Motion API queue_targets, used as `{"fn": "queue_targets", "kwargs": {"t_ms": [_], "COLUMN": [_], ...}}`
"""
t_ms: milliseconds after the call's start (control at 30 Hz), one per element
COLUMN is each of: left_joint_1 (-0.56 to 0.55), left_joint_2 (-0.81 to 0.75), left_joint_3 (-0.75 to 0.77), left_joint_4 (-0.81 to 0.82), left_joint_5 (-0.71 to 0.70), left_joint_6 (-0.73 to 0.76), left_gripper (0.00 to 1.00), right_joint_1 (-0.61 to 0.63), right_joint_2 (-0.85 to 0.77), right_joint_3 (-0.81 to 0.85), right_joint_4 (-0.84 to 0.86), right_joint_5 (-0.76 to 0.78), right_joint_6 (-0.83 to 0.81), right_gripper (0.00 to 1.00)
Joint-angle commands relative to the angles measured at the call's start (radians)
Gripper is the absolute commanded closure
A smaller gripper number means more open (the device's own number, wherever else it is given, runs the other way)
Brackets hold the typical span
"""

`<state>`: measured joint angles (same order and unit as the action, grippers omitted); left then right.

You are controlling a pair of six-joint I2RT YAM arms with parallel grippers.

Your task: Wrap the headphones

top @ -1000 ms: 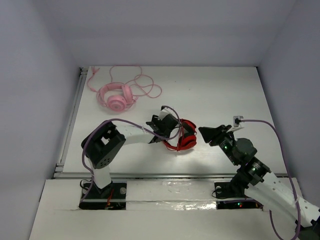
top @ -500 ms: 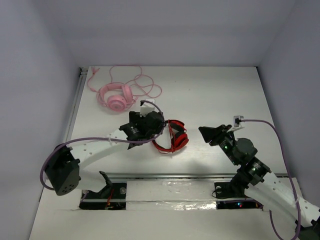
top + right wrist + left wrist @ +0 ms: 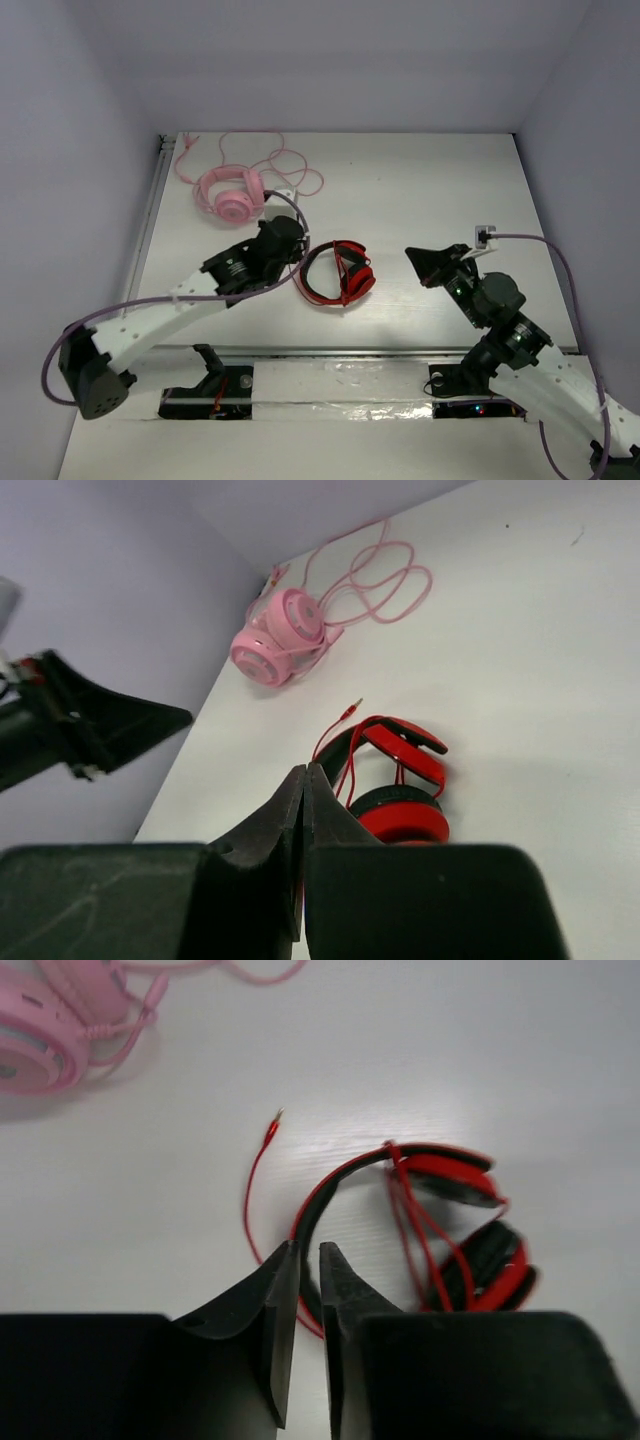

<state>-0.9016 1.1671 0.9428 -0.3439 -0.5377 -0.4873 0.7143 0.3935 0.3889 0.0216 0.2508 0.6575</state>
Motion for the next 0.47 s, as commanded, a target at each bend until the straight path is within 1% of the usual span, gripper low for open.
{"fn": "queue_targets", "kwargs": {"t_ms": [0, 33, 100, 133, 167, 233, 267, 300, 433], "left_joint_1": [0.003, 0.003, 0.003, 0.003, 0.003, 0.003, 0.003, 0.003, 0.003], "left_joint_2": [-0.153, -0.165, -0.196, -0.204, -0.211, -0.231, -0.234, -0.241, -0.264], "left_joint_3": [0.033, 0.046, 0.056, 0.057, 0.056, 0.038, 0.034, 0.022, -0.01], "left_joint_4": [0.117, 0.121, 0.134, 0.137, 0.15, 0.169, 0.177, 0.183, 0.195], "left_joint_5": [0.074, 0.091, 0.119, 0.13, 0.136, 0.168, 0.177, 0.186, 0.219], "left_joint_6": [0.039, 0.041, 0.05, 0.055, 0.058, 0.064, 0.067, 0.07, 0.079], "left_gripper": [0.87, 0.75, 0.65, 0.56, 0.53, 0.47, 0.46, 0.46, 0.46], "right_joint_1": [0.001, 0.001, 0.001, 0.001, 0.001, 0.001, 0.001, 0.001, 0.001], "right_joint_2": [0.017, 0.019, 0.013, -0.005, -0.018, -0.041, -0.05, -0.044, -0.015], "right_joint_3": [0.126, 0.152, 0.198, 0.237, 0.252, 0.274, 0.294, 0.309, 0.332], "right_joint_4": [-0.056, -0.077, -0.135, -0.152, -0.176, -0.193, -0.218, -0.244, -0.302], "right_joint_5": [0.012, 0.01, 0.019, 0.037, 0.047, 0.071, 0.083, 0.103, 0.16], "right_joint_6": [-0.042, -0.045, -0.047, -0.045, -0.044, -0.041, -0.036, -0.033, -0.021], "right_gripper": [1.0, 1.0, 1.0, 1.0, 0.82, 0.55, 0.24, 0.01, 0.0]}}
